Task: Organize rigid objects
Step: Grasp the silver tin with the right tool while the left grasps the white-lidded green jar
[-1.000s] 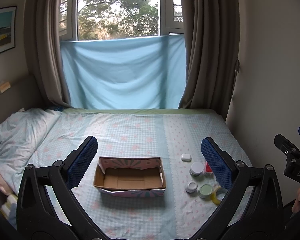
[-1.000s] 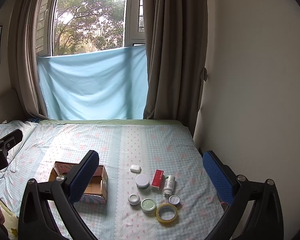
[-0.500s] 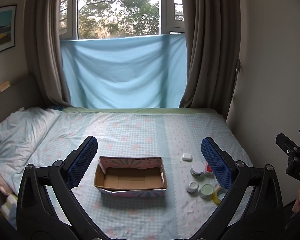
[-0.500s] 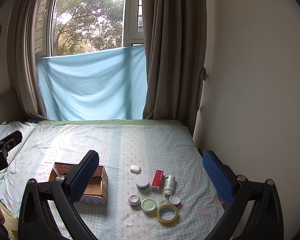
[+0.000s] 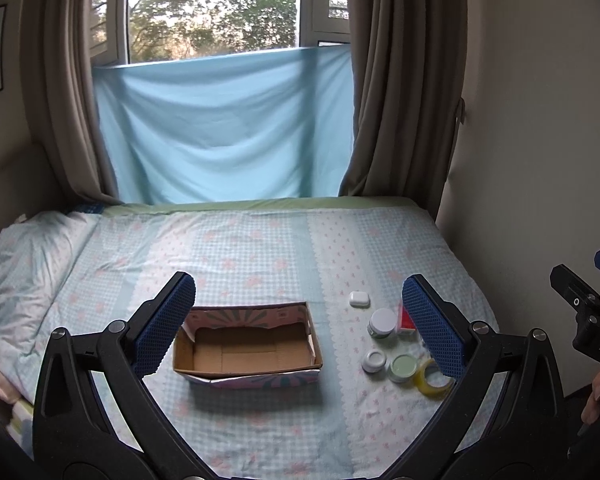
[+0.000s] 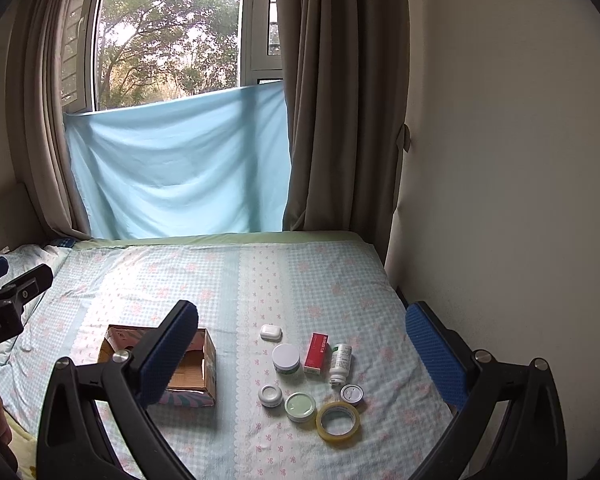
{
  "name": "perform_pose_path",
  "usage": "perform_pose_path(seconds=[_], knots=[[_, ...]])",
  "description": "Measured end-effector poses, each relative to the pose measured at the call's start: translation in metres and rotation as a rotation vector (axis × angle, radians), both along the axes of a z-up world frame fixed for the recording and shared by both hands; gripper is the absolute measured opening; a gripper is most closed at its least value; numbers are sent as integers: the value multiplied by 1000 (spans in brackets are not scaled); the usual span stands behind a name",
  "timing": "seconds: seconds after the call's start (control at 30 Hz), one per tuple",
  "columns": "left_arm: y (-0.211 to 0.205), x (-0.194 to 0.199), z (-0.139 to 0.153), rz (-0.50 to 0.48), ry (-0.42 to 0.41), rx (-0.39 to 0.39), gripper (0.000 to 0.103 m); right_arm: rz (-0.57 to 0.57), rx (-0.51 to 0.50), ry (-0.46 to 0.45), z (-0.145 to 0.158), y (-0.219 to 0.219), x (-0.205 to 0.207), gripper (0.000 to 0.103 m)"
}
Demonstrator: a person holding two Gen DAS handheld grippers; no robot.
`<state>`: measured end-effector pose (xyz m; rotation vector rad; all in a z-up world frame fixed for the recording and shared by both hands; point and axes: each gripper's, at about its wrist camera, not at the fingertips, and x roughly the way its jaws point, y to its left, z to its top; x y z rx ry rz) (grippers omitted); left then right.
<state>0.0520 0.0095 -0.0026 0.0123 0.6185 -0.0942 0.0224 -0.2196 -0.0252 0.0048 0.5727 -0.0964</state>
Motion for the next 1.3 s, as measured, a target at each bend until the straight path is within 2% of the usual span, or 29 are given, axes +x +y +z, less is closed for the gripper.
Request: perform_pose_path(seconds=[0.13,0.33,0.5,0.6,0.83,1.1,1.23,1.3], knots=[[-21,27,-21,-102,66,4,102,-62,-6,54,-12,-8,7,103],[-67,78,-63,-191,195,-7,102,-147,62,157,-41,-45,24,103],[-113,125,-115,-258,336,28,102,-224,104,247,-82,-81,52,103],[-141,154,-154,-299,413,84,102,-262,157,308,-111,-107,71,103],[-195,220,-260,-358,606,186,102,-304,217,497,-202,-152,126,103],[-237,267,-381,-440,774,328,102,-341,294,699,-315,-169,176,103],[-252,279,-429,-469,837,376,102,-377,325,803,-370,-173,191,103],[-257,282,-445,-483,852,404,102,-398,342,850,-396,-174,198,97]])
